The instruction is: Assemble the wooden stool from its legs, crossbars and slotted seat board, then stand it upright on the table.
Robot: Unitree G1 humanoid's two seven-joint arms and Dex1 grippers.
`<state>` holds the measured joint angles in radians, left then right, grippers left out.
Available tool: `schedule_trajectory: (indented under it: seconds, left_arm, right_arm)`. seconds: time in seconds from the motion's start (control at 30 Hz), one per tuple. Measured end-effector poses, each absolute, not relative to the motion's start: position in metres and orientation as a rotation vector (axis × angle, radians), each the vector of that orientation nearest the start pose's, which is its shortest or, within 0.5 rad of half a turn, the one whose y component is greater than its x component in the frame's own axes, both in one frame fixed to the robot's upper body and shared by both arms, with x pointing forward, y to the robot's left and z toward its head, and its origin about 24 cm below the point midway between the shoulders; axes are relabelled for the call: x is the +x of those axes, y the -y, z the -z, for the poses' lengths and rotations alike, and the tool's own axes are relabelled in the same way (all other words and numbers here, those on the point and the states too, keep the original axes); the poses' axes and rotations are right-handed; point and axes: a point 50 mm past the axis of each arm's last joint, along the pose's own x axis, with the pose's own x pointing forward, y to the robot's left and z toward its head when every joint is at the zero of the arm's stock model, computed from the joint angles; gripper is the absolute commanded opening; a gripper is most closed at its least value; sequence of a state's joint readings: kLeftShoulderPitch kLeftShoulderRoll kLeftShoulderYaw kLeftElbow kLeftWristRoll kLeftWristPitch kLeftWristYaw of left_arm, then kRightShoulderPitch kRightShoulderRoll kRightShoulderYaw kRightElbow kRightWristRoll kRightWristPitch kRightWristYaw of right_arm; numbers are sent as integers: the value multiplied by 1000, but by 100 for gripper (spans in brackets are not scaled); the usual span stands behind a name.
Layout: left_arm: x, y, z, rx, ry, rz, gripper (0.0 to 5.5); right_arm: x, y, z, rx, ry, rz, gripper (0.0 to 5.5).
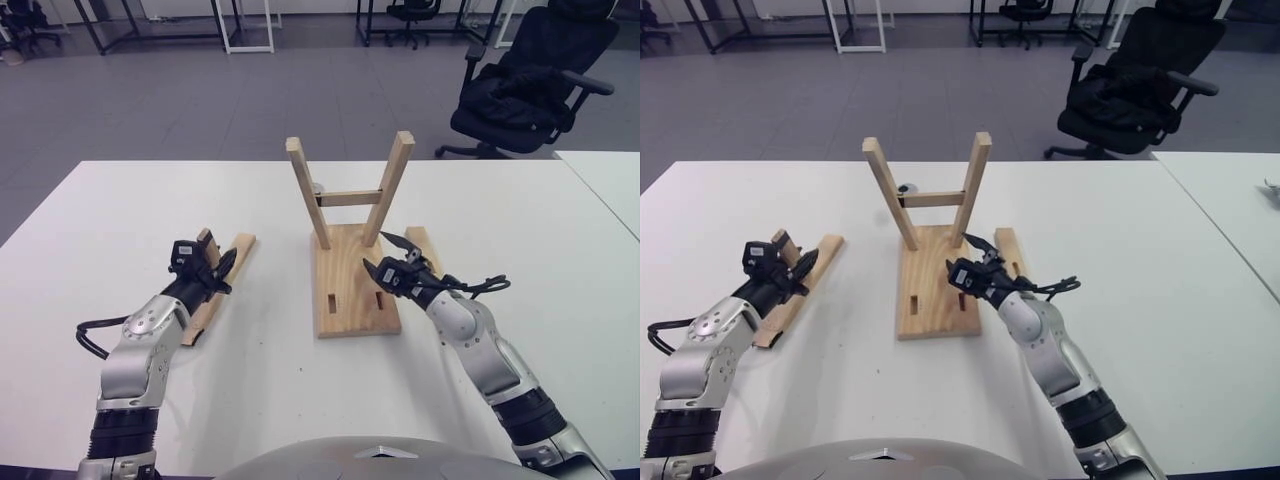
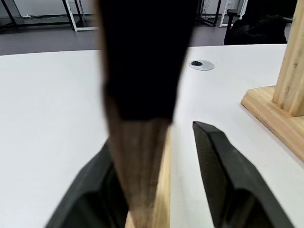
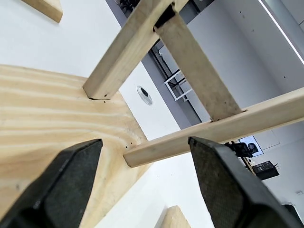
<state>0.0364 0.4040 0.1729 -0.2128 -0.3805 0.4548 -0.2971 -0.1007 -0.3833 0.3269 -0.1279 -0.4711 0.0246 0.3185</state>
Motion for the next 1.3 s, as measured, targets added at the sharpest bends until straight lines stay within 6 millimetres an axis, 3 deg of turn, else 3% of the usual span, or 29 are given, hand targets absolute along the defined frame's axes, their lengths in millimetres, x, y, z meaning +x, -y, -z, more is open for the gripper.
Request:
schedule_trajectory:
  seconds: [0.2,0.37,0.53,0.63,1.07,1.13,1.23,1.3]
  left_arm:
    - [214,-238,-69,15,-350,209,351]
    - [205,-261,-79,92,-436,321,451]
    - [202,-276,-61,135,-561,361,456]
    - [198,-283,-44,108,-625,354,403]
    - [201,-278,-43,177,-632,414,206]
    - [201,-278,-44,186,-627,415,206]
    - [202,-282,-45,226,-608,400,205]
    - [206,-299,-55,167,-538,315,204]
  right_arm:
    - [257,124,-68,-886,94,-594,338]
    - [255,125,-65,-881,83,-591,338]
    - [251,124,-59,-866,63,-589,338]
    - [250,122,-57,-850,48,-593,338]
    - [250,124,-54,-801,5,-607,338]
    - [252,131,-56,-725,-22,-562,338]
    - [252,149,-54,-453,-98,-442,338]
    - [254,156,-61,-281,-110,-402,338]
